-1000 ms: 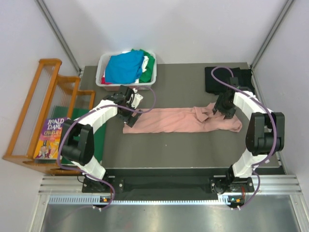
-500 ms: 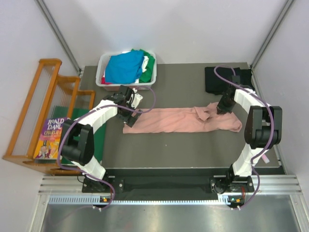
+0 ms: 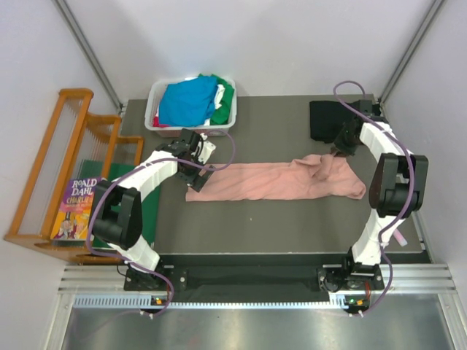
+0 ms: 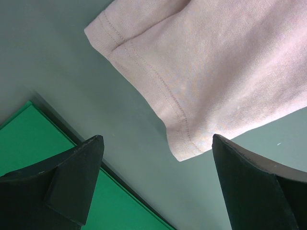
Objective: Fold and stack the t-shirts
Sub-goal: Fold the tshirt
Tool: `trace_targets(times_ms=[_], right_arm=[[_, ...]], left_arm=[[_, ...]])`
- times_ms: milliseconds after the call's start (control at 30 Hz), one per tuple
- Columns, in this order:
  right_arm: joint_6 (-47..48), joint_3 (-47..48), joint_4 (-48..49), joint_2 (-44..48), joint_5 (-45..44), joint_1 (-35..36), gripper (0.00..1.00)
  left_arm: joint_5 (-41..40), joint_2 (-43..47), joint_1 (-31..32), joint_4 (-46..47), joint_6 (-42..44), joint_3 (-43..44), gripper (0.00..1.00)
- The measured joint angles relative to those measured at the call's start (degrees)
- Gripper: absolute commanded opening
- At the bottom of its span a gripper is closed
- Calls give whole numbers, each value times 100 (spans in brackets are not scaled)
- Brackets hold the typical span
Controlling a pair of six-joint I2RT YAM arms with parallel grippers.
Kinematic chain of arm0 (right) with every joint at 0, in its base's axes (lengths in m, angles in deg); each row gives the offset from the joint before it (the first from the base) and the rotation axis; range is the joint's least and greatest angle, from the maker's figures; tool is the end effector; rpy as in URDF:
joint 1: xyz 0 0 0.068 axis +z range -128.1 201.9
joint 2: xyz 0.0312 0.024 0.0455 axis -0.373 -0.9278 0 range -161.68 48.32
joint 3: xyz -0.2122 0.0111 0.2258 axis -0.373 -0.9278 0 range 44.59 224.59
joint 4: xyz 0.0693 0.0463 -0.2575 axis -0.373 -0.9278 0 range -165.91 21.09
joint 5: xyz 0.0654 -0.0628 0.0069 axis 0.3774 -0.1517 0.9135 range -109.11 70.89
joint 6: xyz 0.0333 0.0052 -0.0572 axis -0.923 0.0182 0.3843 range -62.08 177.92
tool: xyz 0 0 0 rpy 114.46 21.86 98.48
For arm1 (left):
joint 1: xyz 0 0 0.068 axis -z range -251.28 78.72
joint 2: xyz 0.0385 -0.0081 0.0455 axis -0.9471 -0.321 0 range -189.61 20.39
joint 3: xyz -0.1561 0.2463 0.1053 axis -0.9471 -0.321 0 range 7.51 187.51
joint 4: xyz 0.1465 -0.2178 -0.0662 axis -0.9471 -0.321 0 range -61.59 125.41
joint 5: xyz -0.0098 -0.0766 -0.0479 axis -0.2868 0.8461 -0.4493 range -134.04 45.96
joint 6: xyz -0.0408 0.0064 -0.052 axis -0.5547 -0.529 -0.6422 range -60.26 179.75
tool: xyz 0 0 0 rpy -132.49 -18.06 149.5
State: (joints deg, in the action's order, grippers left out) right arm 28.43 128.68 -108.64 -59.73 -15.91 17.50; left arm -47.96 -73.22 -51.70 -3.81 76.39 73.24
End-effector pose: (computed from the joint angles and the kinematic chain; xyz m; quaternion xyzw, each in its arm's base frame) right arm 0.4260 -0.0298 0.2389 0.2776 0.9330 0.0760 0.2162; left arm 0.3231 -0.1110 0.2326 0.2981 0.9331 0.0284 0.1993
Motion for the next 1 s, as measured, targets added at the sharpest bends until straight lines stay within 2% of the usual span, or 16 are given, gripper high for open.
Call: trace_targets(times_ms=[33,67,133,167,233,333,433,567,667,1000], right_arm=[[-35,22,-4,-46,15,2,49],[-15,31,-7,-85,31,2,64],[-24,20,-35,-133,39,2,76],[22,-33,-31,-131,22,7,85],[24,-160,-7,-74,-57,22,90],[37,-625,31,219,-136,66,87],[35,-1241,37,780,-146,105,75],[26,-1840,63,1547,-90,199,53],[48,-1976,79,1725,-9,245,44],[42,-1996,317,1248,127,278,41]], left_arm=[[0,0,0,0,0,0,99],[0,0,0,0,0,0,99],[0,0,0,0,0,0,99],[-2,0,0,0,0,0,99],[-2,0,0,0,0,0,99],[-2,0,0,2,0,0,99],[-2,0,0,2,0,-2,99],[0,0,0,4,0,-13,99],[0,0,0,4,0,-15,99],[-2,0,0,0,0,-15,99]])
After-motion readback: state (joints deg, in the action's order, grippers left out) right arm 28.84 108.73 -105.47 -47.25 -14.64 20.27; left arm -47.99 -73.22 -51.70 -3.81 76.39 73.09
